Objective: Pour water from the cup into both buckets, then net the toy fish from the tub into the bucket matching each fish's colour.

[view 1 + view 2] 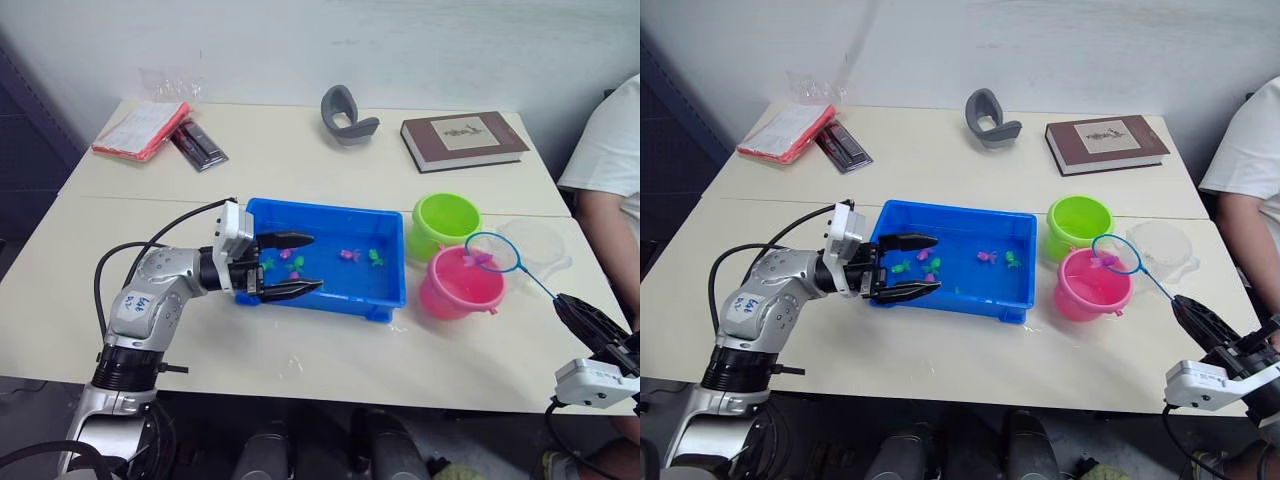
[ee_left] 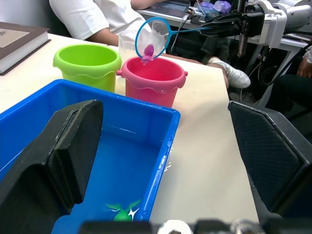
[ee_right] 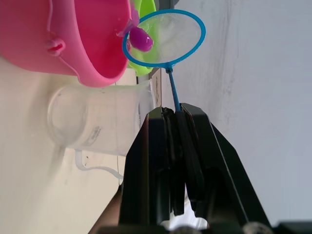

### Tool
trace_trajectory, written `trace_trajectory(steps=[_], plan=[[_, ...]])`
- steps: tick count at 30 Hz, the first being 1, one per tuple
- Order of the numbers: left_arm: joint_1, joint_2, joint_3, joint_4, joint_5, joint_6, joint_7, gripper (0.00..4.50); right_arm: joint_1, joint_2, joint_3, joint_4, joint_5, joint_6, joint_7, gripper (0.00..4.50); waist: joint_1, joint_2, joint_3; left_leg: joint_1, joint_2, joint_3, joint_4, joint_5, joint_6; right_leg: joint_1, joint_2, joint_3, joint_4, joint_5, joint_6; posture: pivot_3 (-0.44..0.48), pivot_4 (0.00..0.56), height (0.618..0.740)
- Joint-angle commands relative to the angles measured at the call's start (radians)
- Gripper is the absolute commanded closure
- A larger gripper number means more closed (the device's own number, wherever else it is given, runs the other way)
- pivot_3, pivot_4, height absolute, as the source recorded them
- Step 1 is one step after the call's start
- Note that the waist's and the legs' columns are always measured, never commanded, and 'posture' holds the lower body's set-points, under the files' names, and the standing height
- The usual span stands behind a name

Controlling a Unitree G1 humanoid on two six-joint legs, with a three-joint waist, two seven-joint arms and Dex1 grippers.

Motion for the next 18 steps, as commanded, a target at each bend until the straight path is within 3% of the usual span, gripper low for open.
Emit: trace_trajectory(steps=[1, 4, 9, 14, 18], plan=[[0.005, 0.007, 0.016, -0.032, 0.005, -0.020, 0.005, 0.09, 0.027, -0.025, 0.019, 0.000, 0.005, 0.026, -0.027, 4.50, -0.005, 0.000, 0.000, 0.000, 0.000, 0.000, 0.000, 0.000, 0.000, 0.000, 0.000, 0.000, 0.000, 0.000, 0.000, 0.000, 0.150, 0.740], [0.005, 0.009, 0.018, -0.027, 0.006, -0.022, 0.004, 0.09, 0.074, -0.014, 0.099, -0.033, 0.038, 0.019, -0.012, 4.50, -0.006, 0.000, 0.000, 0.001, 0.000, 0.000, 0.000, 0.000, 0.000, 0.001, 0.000, 0.000, 0.000, 0.000, 0.000, 0.000, 0.150, 0.740], [0.006, 0.019, 0.013, -0.022, 0.017, -0.032, -0.009, 0.09, 0.024, -0.051, 0.056, -0.012, 0.022, 0.130, -0.069, 4.50, -0.010, 0.000, 0.000, 0.002, 0.000, 0.002, -0.001, 0.000, 0.001, 0.001, 0.000, 0.002, 0.000, 0.000, 0.000, 0.000, 0.150, 0.740], [0.005, 0.019, 0.016, -0.013, 0.021, -0.038, -0.014, 0.09, 0.036, -0.079, 0.096, -0.028, 0.034, 0.115, -0.076, 4.50, -0.006, 0.000, 0.000, 0.004, 0.001, 0.003, -0.003, 0.000, 0.000, 0.001, 0.000, 0.003, 0.000, 0.000, -0.001, 0.000, 0.150, 0.740], [0.017, 0.041, 0.039, -0.003, 0.022, -0.049, -0.023, 0.09, 0.051, -0.083, 0.132, -0.049, 0.179, 0.114, -0.035, 4.50, -0.006, -0.001, 0.000, 0.004, 0.001, 0.003, -0.004, 0.000, 0.000, 0.001, 0.002, 0.003, 0.000, -0.001, -0.001, 0.000, 0.150, 0.740]])
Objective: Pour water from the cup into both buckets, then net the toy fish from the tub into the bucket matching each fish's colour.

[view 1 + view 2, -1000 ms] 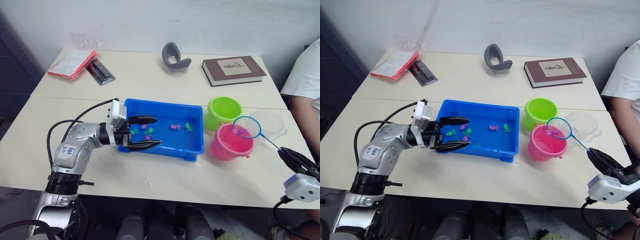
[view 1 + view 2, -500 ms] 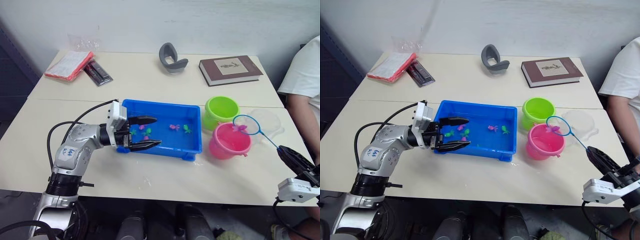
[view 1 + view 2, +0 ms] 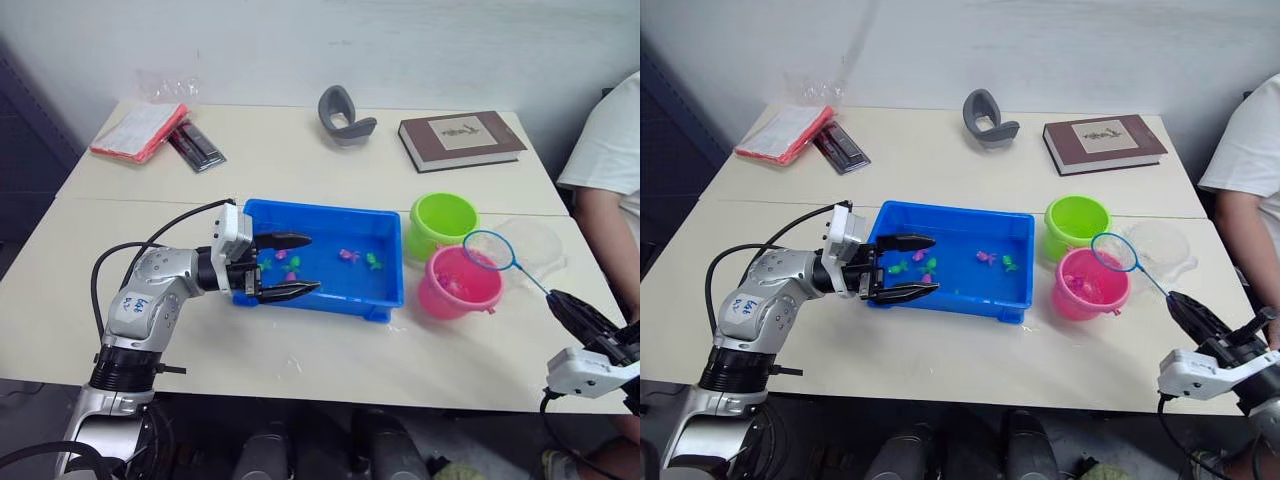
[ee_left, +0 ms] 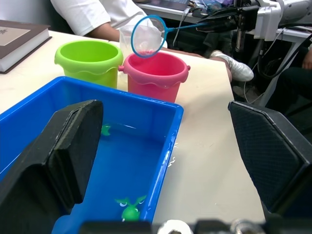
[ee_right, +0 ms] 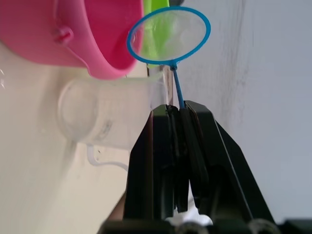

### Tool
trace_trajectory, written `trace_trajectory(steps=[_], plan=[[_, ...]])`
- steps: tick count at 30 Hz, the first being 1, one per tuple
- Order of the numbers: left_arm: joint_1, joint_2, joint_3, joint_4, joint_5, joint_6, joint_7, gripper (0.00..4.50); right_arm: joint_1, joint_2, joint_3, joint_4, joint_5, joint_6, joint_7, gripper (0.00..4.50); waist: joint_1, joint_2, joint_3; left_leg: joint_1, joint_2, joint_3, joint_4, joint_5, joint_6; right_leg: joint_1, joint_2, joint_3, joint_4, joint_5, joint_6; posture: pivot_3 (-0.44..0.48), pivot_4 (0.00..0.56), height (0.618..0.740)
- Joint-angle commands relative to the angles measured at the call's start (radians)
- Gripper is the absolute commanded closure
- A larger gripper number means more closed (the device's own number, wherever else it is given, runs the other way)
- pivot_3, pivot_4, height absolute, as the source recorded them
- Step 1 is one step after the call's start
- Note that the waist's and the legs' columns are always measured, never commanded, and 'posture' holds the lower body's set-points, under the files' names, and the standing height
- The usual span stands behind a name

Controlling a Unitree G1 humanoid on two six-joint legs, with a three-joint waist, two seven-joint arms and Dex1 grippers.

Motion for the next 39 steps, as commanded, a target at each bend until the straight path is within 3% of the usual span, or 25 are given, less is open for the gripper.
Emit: trace_trajectory(steps=[1, 7, 11, 16, 21, 29, 36, 39], plan=[[0.020, 0.038, 0.043, -0.007, 0.000, -0.026, -0.017, 0.09, 0.011, -0.015, 0.025, -0.059, 0.189, 0.017, 0.041, 4.50, -0.002, 0.000, 0.000, 0.000, 0.000, 0.000, 0.000, 0.000, 0.000, 0.000, 0.000, 0.000, 0.000, 0.000, 0.000, 0.000, 0.150, 0.740], [0.092, 0.135, 0.139, 0.058, 0.006, -0.077, -0.036, 0.09, -0.049, -0.099, 0.123, -0.283, 0.729, 0.353, 0.259, 4.50, -0.027, 0.000, 0.000, 0.003, 0.002, 0.001, -0.001, 0.000, 0.000, 0.000, -0.003, 0.002, 0.002, 0.000, 0.000, 0.000, 0.150, 0.740], [0.161, 0.199, 0.216, 0.090, 0.005, -0.092, -0.042, 0.09, -0.164, -0.243, 0.225, -0.472, 1.146, 0.737, 0.372, 4.50, -0.028, -0.001, 0.001, 0.002, 0.003, 0.000, -0.001, 0.000, 0.000, 0.000, -0.005, 0.000, 0.002, 0.000, -0.002, 0.000, 0.150, 0.740], [0.173, 0.203, 0.244, 0.074, 0.009, -0.098, -0.003, 0.09, -0.480, -0.318, 0.436, -0.518, 1.531, 1.229, 0.267, 4.50, -0.015, -0.004, 0.001, 0.001, 0.003, -0.001, -0.001, -0.003, 0.004, 0.000, -0.009, -0.003, 0.001, 0.000, -0.003, 0.000, 0.150, 0.740], [0.190, 0.189, 0.242, 0.023, 0.011, -0.091, 0.030, 0.09, -0.843, -0.164, 0.659, -0.403, 1.796, 1.646, 0.027, 4.50, -0.002, -0.005, 0.001, -0.003, 0.002, -0.003, -0.001, -0.002, 0.000, -0.003, -0.010, -0.005, -0.002, 0.000, -0.003, 0.000, 0.150, 0.740], [0.218, 0.187, 0.240, -0.041, 0.010, -0.079, 0.064, 0.09, -1.080, -0.083, 0.808, -0.272, 1.691, 1.991, -0.016, 4.50, -0.001, -0.005, 0.000, -0.020, 0.001, -0.002, 0.002, -0.001, 0.001, -0.017, -0.010, -0.008, 0.000, 0.002, -0.001, 0.000, 0.150, 0.740], [0.227, 0.194, 0.235, -0.062, 0.015, -0.060, 0.087, 0.09, -1.183, -0.018, 0.812, -0.164, 1.599, 2.196, -0.045, 4.50, -0.002, -0.005, 0.000, -0.021, 0.001, 0.000, 0.004, -0.002, 0.003, -0.018, -0.009, -0.009, 0.001, 0.003, 0.001, 0.000, 0.150, 0.740], [0.221, 0.201, 0.233, -0.048, 0.029, -0.070, 0.083, 0.09, -1.199, 0.045, 0.756, -0.105, 1.598, 2.266, -0.055, 4.50, -0.003, -0.006, 0.000, -0.021, 0.001, 0.001, 0.005, -0.002, 0.004, -0.018, -0.009, -0.008, 0.001, 0.003, 0.002, 0.000, 0.150, 0.740]])
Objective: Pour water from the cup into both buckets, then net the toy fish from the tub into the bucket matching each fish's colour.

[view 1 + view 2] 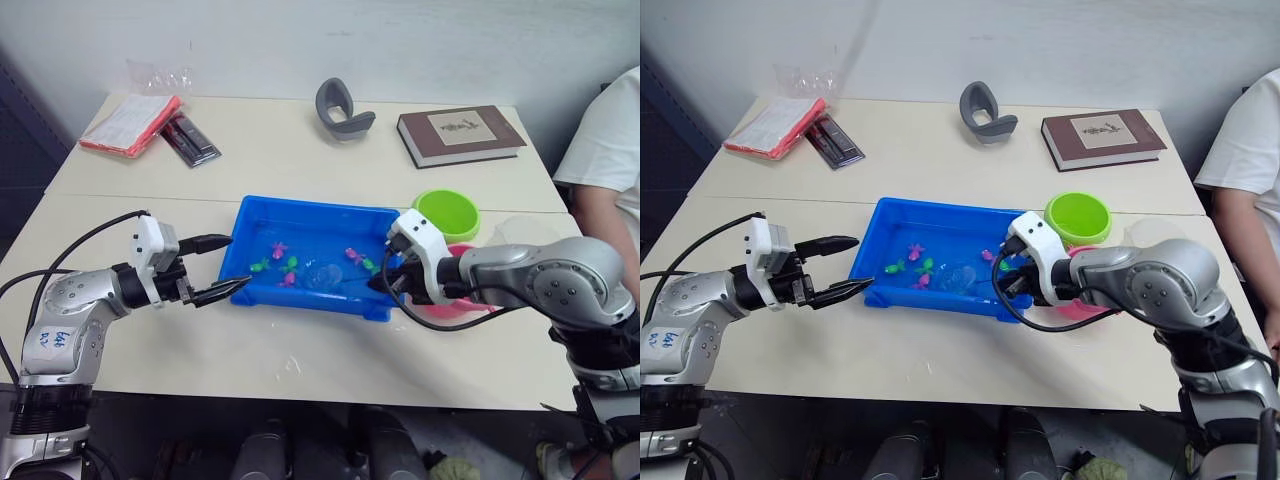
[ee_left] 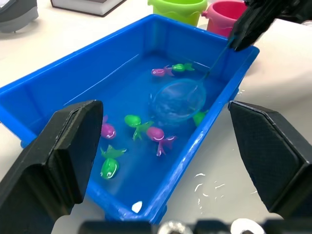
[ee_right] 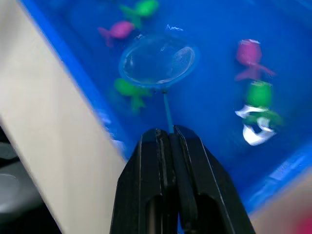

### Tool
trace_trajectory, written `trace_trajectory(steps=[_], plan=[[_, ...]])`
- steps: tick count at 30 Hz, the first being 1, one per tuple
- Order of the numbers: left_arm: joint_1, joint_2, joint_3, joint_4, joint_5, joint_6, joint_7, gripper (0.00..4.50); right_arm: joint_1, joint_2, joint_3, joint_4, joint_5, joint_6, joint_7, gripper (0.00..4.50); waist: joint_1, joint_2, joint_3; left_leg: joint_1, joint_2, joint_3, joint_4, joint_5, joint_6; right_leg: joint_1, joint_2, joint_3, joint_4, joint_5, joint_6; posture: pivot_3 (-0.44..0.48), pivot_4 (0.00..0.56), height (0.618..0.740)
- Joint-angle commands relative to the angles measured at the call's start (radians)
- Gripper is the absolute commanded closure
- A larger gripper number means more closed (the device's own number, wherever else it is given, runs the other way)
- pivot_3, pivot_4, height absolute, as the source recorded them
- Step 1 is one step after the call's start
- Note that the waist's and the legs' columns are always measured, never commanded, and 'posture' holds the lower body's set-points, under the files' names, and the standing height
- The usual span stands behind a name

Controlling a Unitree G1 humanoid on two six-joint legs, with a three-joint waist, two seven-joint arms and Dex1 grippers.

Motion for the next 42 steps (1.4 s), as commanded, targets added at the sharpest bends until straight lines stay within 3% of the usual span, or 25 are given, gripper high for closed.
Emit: trace_trajectory(steps=[1, 19, 31, 42], plan=[[-0.007, 0.015, 0.009, -0.012, 0.007, -0.011, 0.003, 0.09, -0.020, 0.063, -0.070, 0.041, -0.013, 0.083, -0.012, 4.50, -0.001, -0.001, 0.000, 0.000, 0.000, 0.000, 0.000, 0.000, 0.000, 0.000, 0.000, 0.000, 0.000, 0.000, 0.000, 0.000, 0.150, 0.740], [0.008, 0.004, 0.011, -0.051, -0.004, 0.005, 0.032, 0.09, -0.062, 0.229, -0.192, 0.078, -0.277, 0.188, -0.043, 4.50, -0.002, -0.001, 0.000, 0.000, 0.000, 0.002, 0.000, 0.000, 0.000, -0.001, 0.001, 0.001, 0.000, 0.001, 0.001, 0.000, 0.150, 0.740], [-0.005, -0.023, -0.007, -0.033, 0.007, -0.020, 0.041, 0.09, -0.086, 0.129, -0.175, 0.161, -0.128, 0.197, -0.080, 4.50, 0.000, -0.001, -0.001, 0.000, 0.000, 0.002, 0.000, -0.001, 0.001, -0.001, 0.001, 0.001, -0.001, 0.001, 0.001, 0.000, 0.150, 0.740], [0.022, -0.054, -0.011, -0.033, 0.010, -0.043, 0.049, 0.09, -0.118, 0.123, -0.238, 0.209, 0.060, 0.197, -0.313, 4.50, -0.001, -0.001, -0.001, 0.000, 0.000, 0.004, 0.000, -0.001, 0.002, -0.001, 0.000, 0.001, -0.001, 0.001, 0.002, 0.000, 0.150, 0.740]])
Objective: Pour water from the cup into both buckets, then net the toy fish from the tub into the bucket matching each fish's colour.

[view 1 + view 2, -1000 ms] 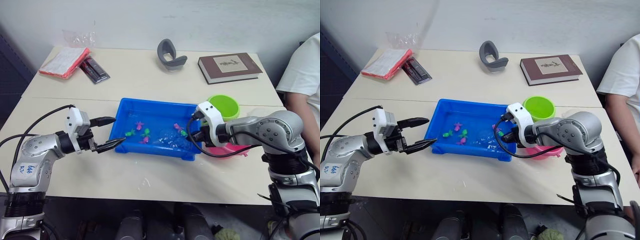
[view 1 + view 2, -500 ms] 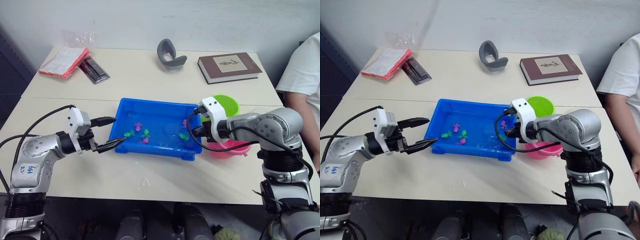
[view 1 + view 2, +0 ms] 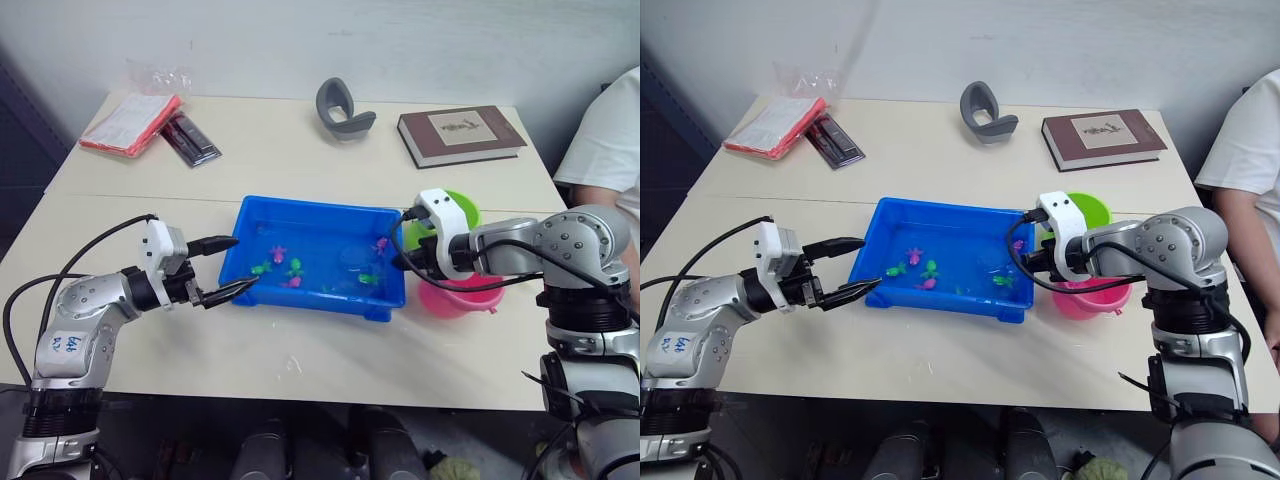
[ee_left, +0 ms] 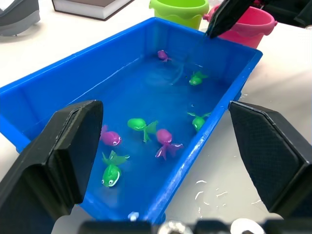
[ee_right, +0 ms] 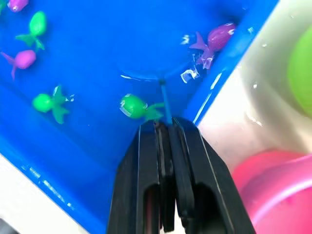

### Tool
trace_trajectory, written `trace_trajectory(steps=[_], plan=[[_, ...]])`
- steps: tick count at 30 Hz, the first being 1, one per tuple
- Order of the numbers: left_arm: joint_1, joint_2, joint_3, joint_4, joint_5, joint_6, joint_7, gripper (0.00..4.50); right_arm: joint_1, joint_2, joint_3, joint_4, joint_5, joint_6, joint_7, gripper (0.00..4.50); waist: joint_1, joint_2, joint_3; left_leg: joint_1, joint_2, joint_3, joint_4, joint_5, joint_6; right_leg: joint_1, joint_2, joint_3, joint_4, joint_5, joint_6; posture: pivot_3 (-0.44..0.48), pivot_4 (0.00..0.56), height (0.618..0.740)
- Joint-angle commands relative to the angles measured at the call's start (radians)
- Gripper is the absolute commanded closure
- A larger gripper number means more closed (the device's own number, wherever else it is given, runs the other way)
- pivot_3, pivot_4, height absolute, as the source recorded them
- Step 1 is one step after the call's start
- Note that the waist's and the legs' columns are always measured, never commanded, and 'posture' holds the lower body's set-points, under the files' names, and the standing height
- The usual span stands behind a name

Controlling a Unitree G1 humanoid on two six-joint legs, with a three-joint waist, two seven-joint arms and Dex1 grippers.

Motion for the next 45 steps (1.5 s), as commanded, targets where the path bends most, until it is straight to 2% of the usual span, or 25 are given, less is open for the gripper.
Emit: trace_trajectory(steps=[1, 6, 13, 16, 19, 21, 23, 25, 27, 33, 45], plan=[[0.003, -0.005, 0.004, -0.020, -0.001, -0.020, 0.005, 0.09, -0.022, -0.014, -0.034, -0.017, 0.066, 0.005, -0.073, 4.50, 0.000, 0.000, 0.000, 0.000, 0.000, 0.000, 0.000, 0.000, 0.000, 0.000, 0.000, 0.000, 0.000, 0.000, 0.000, 0.000, 0.150, 0.740], [0.002, -0.006, 0.003, -0.014, 0.001, -0.023, 0.000, 0.09, -0.033, -0.037, 0.004, -0.162, 0.055, 0.005, -0.009, 4.50, 0.000, 0.000, 0.000, 0.000, 0.000, 0.000, 0.000, 0.000, 0.001, 0.000, 0.000, 0.000, 0.000, 0.000, 0.000, 0.000, 0.150, 0.740], [-0.007, 0.000, 0.003, -0.002, 0.004, -0.026, -0.008, 0.09, 0.003, -0.048, -0.014, -0.133, 0.109, 0.005, -0.053, 4.50, -0.001, 0.000, 0.000, 0.000, 0.000, 0.000, 0.000, -0.001, 0.001, -0.001, 0.000, 0.001, -0.001, 0.000, 0.000, 0.000, 0.150, 0.740], [-0.016, 0.002, 0.001, 0.007, 0.005, -0.027, -0.015, 0.09, 0.008, -0.048, -0.025, -0.068, 0.206, 0.005, -0.099, 4.50, -0.001, 0.000, 0.000, 0.000, 0.000, 0.001, 0.000, -0.001, 0.002, -0.001, 0.000, 0.001, -0.001, 0.000, 0.000, 0.000, 0.150, 0.740], [-0.019, 0.001, -0.002, 0.011, 0.007, -0.030, -0.019, 0.09, 0.015, -0.067, -0.013, -0.010, 0.310, 0.005, -0.190, 4.50, -0.001, 0.000, 0.000, 0.000, 0.000, 0.001, 0.000, -0.001, 0.002, -0.001, 0.000, 0.001, -0.001, 0.000, 0.001, 0.000, 0.150, 0.740], [-0.019, 0.000, -0.005, 0.011, 0.007, -0.032, -0.021, 0.09, 0.036, -0.034, -0.063, 0.035, 0.388, 0.005, -0.302, 4.50, -0.001, 0.000, 0.000, 0.000, 0.000, 0.001, 0.000, -0.001, 0.002, -0.001, 0.000, 0.001, -0.001, 0.000, 0.001, 0.000, 0.150, 0.740], [-0.016, -0.003, -0.008, 0.009, 0.007, -0.034, -0.023, 0.09, 0.075, -0.040, -0.070, 0.058, 0.551, -0.056, -0.446, 4.50, -0.001, 0.000, 0.000, 0.000, 0.000, 0.001, 0.000, -0.001, 0.002, 0.000, 0.000, 0.001, -0.002, 0.000, 0.001, 0.000, 0.150, 0.740], [-0.013, -0.004, -0.011, 0.007, 0.007, -0.036, -0.025, 0.09, 0.119, -0.099, -0.006, 0.038, 0.766, -0.180, -0.600, 4.50, -0.001, 0.000, 0.000, 0.000, 0.001, 0.001, 0.000, -0.001, 0.002, 0.000, 0.000, 0.001, -0.002, 0.000, 0.001, 0.000, 0.150, 0.740], [-0.012, -0.004, -0.015, 0.008, 0.005, -0.036, -0.030, 0.09, 0.170, -0.118, 0.023, -0.013, 0.894, -0.299, -0.739, 4.50, 0.000, 0.000, 0.000, 0.000, 0.000, 0.002, 0.000, -0.001, 0.002, 0.000, 0.000, 0.001, -0.002, 0.000, 0.001, 0.000, 0.150, 0.740], [-0.026, -0.003, -0.027, 0.019, 0.005, -0.035, -0.046, 0.09, 0.189, -0.078, 0.035, -0.089, 0.914, -0.456, -0.931, 4.50, -0.003, 0.000, 0.000, 0.000, 0.000, 0.006, 0.000, -0.001, 0.003, 0.000, 0.000, 0.001, -0.004, 0.002, 0.004, 0.000, 0.150, 0.740], [-0.044, -0.010, -0.036, 0.032, 0.005, -0.040, -0.045, 0.09, 0.112, -0.028, 0.067, -0.046, 0.914, -0.480, -1.036, 4.50, -0.001, 0.000, 0.000, -0.003, 0.001, 0.005, 0.000, -0.003, 0.006, 0.000, 0.000, 0.006, -0.009, 0.003, 0.005, 0.000, 0.150, 0.740]])
